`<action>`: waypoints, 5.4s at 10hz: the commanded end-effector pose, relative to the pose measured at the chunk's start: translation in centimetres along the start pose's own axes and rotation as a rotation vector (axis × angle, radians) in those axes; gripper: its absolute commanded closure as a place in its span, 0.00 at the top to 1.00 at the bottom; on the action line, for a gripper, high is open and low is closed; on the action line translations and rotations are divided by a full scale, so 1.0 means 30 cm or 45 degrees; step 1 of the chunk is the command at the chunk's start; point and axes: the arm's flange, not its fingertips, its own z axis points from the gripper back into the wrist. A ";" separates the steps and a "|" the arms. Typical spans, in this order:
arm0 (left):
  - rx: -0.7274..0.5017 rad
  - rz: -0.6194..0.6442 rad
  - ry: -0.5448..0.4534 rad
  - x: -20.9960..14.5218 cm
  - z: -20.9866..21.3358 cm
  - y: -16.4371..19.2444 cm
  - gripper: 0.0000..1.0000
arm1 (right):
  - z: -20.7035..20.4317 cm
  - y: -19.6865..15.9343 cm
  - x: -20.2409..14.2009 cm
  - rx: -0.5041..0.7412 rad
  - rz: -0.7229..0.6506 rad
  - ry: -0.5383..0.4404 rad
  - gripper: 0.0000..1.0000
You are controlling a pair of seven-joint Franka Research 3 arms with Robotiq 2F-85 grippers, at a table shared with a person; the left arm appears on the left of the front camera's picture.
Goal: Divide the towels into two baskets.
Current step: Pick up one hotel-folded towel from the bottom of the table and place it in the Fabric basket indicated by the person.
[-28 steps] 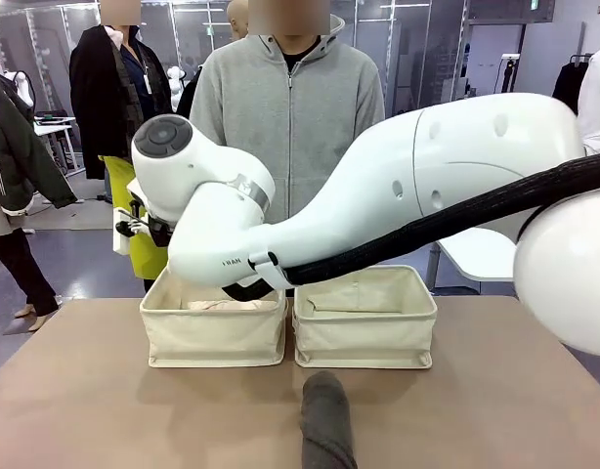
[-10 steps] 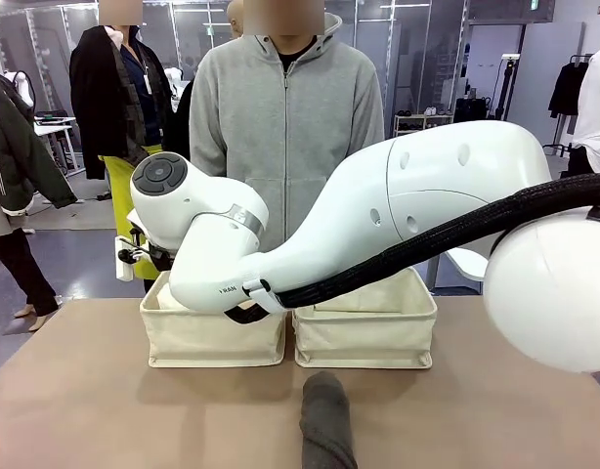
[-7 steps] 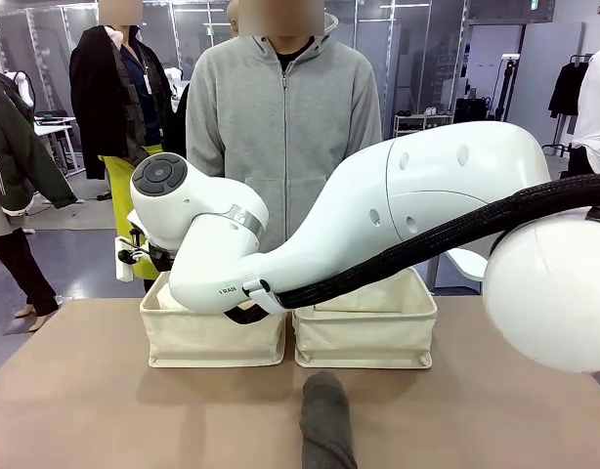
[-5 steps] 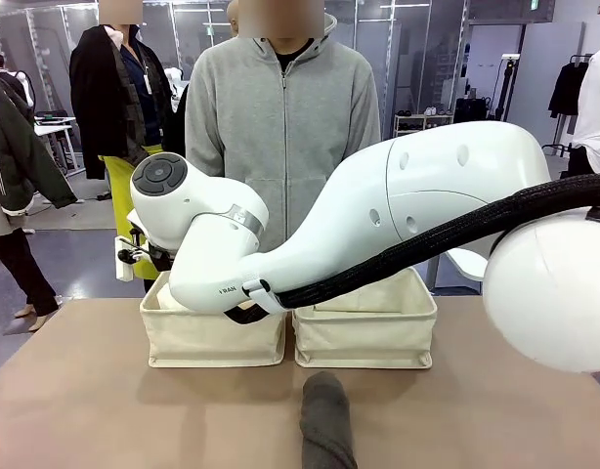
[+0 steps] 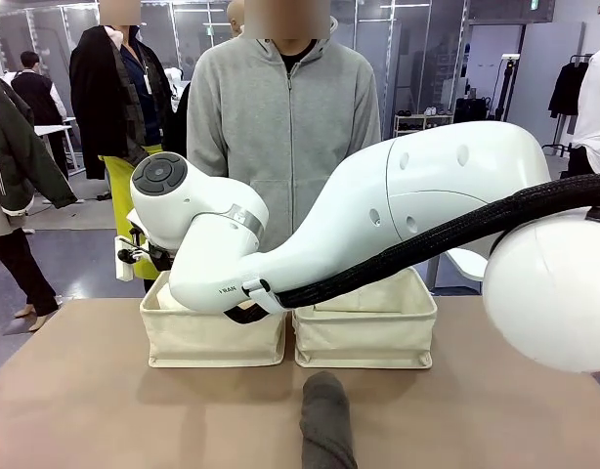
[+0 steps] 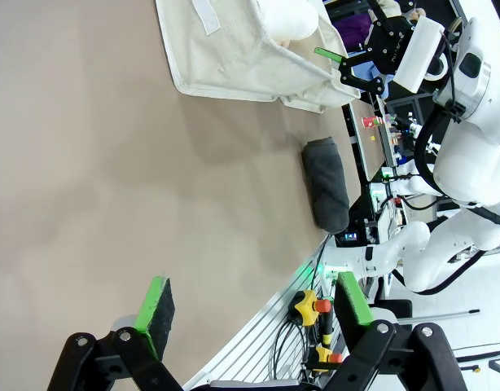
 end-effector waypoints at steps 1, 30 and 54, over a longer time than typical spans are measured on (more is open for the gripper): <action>-0.012 -0.015 -0.016 -0.001 0.011 -0.009 1.00 | 0.000 0.000 0.000 0.000 0.000 0.000 1.00; -0.012 -0.015 -0.016 -0.001 0.011 -0.009 1.00 | 0.680 1.289 -2.059 0.608 -2.594 -1.069 1.00; -0.012 -0.015 -0.016 -0.001 0.011 -0.009 1.00 | 0.603 1.200 -2.627 0.679 -2.683 -1.065 1.00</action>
